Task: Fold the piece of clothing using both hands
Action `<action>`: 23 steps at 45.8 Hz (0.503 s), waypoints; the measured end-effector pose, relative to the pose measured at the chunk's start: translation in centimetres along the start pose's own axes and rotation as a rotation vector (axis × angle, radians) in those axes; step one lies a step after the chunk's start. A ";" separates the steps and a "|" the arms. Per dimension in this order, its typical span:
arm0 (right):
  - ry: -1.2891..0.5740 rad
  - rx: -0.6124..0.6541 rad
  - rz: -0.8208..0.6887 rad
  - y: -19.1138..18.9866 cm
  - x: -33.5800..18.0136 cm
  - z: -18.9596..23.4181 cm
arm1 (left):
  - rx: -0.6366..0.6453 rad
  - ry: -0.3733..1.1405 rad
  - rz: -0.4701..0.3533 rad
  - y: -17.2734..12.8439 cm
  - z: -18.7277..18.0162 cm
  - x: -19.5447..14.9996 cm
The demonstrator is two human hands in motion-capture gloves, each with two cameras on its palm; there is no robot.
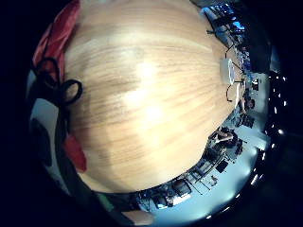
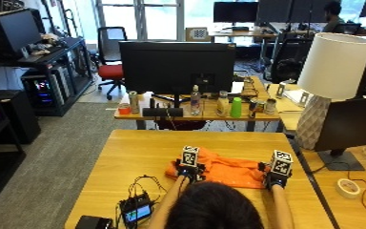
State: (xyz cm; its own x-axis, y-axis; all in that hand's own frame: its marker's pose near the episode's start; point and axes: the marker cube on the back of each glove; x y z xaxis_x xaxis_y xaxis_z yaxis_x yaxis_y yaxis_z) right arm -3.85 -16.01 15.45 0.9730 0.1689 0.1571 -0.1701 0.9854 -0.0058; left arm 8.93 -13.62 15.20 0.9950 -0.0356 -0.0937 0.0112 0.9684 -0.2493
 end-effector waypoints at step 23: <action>0.014 -0.086 -0.009 1.1 -0.3 -2.3 | 0.018 -0.022 -0.020 -0.2 -0.3 0.5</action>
State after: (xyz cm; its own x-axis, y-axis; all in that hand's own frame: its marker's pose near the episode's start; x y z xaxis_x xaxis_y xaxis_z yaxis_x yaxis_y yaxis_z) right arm -3.97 -14.98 13.15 0.9767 0.1594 0.1437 -0.1477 0.9850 -0.0888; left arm 9.39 -13.91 14.89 0.9965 -0.0497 -0.0676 0.0327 0.9718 -0.2337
